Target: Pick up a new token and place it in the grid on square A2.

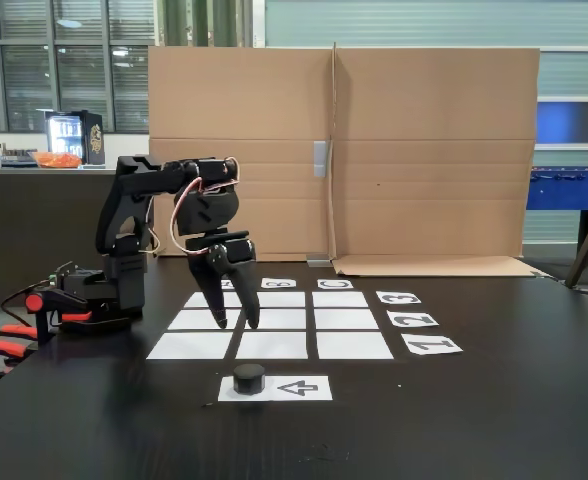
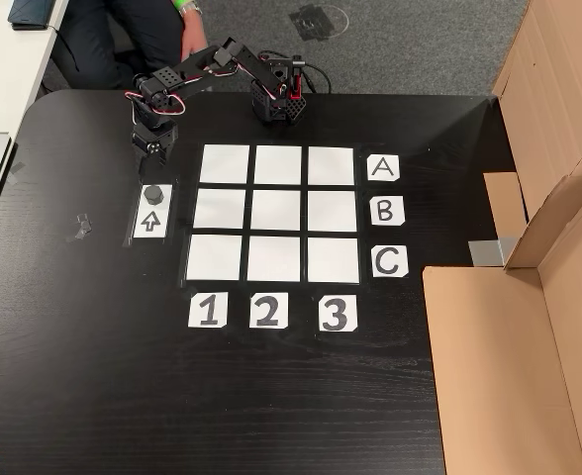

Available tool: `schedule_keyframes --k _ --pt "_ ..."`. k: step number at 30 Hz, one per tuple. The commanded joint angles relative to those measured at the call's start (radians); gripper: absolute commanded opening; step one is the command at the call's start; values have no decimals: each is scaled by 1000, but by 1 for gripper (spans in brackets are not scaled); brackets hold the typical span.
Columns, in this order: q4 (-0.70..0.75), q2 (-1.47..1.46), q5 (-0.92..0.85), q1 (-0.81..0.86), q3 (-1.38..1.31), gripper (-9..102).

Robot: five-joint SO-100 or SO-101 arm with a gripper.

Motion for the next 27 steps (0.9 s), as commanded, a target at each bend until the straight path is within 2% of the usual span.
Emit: schedule_keyframes --k 1,6,14,27 --pt "5 -8 -21 12 -55 26" --pt "23 -67 -60 17 -118 26" --pt "169 -278 -94 14 -434 26" --pt "169 -334 -117 9 -471 26"
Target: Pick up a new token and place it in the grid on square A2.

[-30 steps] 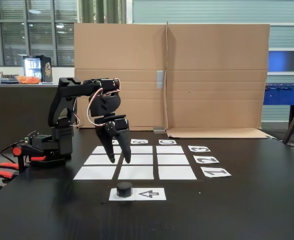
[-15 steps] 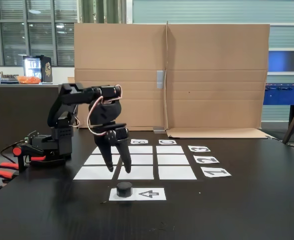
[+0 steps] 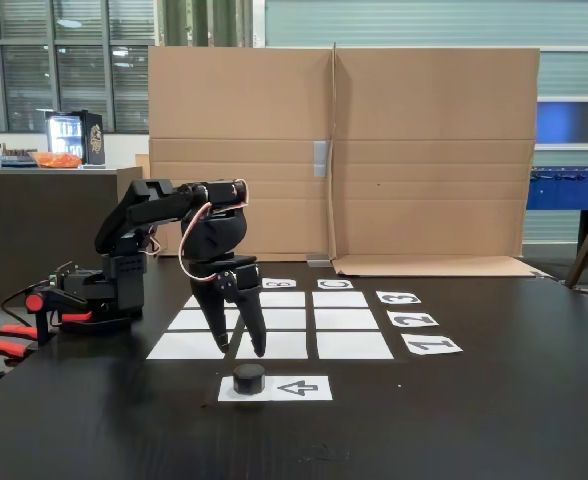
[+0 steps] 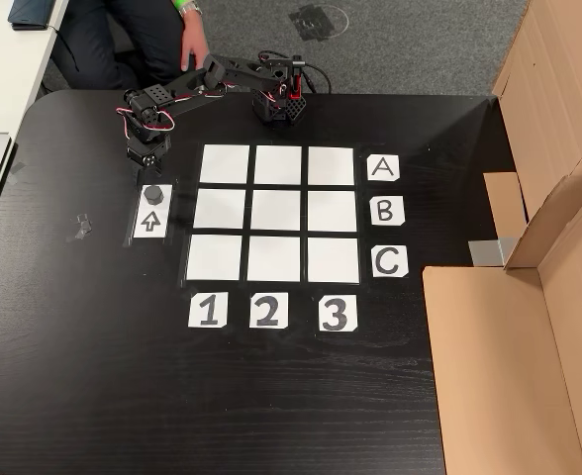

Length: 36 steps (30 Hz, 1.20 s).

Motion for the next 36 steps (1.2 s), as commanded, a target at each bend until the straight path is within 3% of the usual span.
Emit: schedule_keyframes --k 1,36 --pt "5 5 -11 0 -37 26" --pt "5 -149 -98 -28 -207 26"
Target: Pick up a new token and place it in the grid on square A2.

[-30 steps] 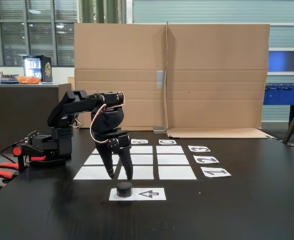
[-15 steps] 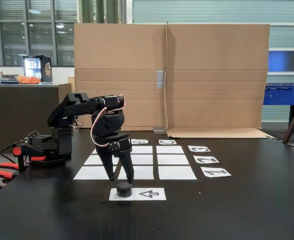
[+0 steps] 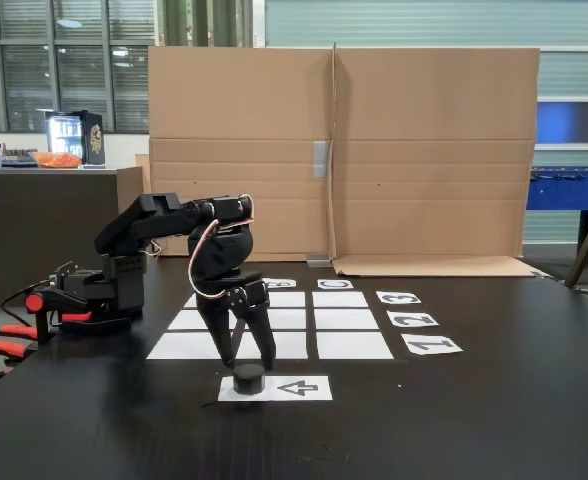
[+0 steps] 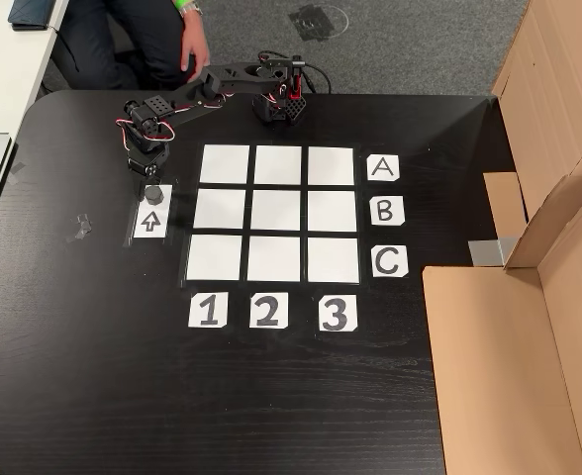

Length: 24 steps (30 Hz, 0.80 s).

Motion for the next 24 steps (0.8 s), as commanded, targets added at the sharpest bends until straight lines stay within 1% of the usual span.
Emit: schedule_keyframes --k 1,24 --pt "3 3 -9 -12 -37 26" --pt "6 -46 -9 -26 -43 26"
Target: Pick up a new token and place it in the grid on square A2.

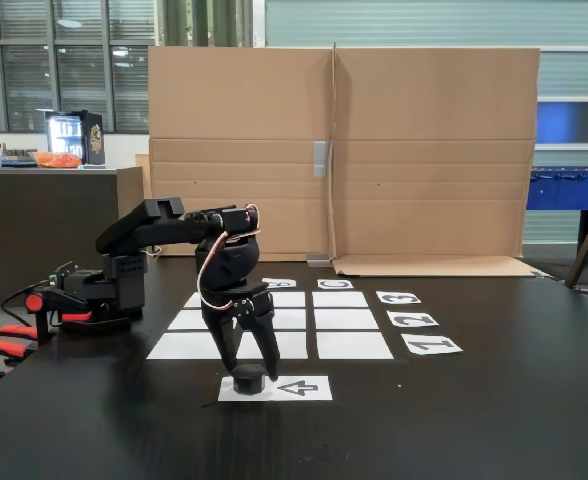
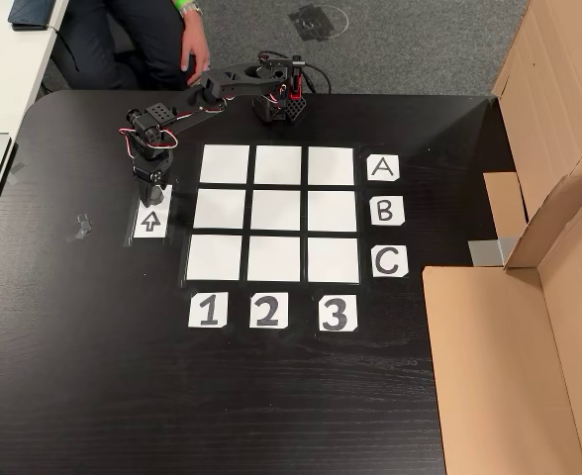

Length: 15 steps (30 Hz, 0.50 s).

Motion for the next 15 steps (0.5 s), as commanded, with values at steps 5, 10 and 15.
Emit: schedule_keyframes --k 5,10,15 --pt "6 -5 -6 -8 -43 26" --pt "6 -5 -6 -3 -49 26" --pt "9 -5 -6 5 -63 26"
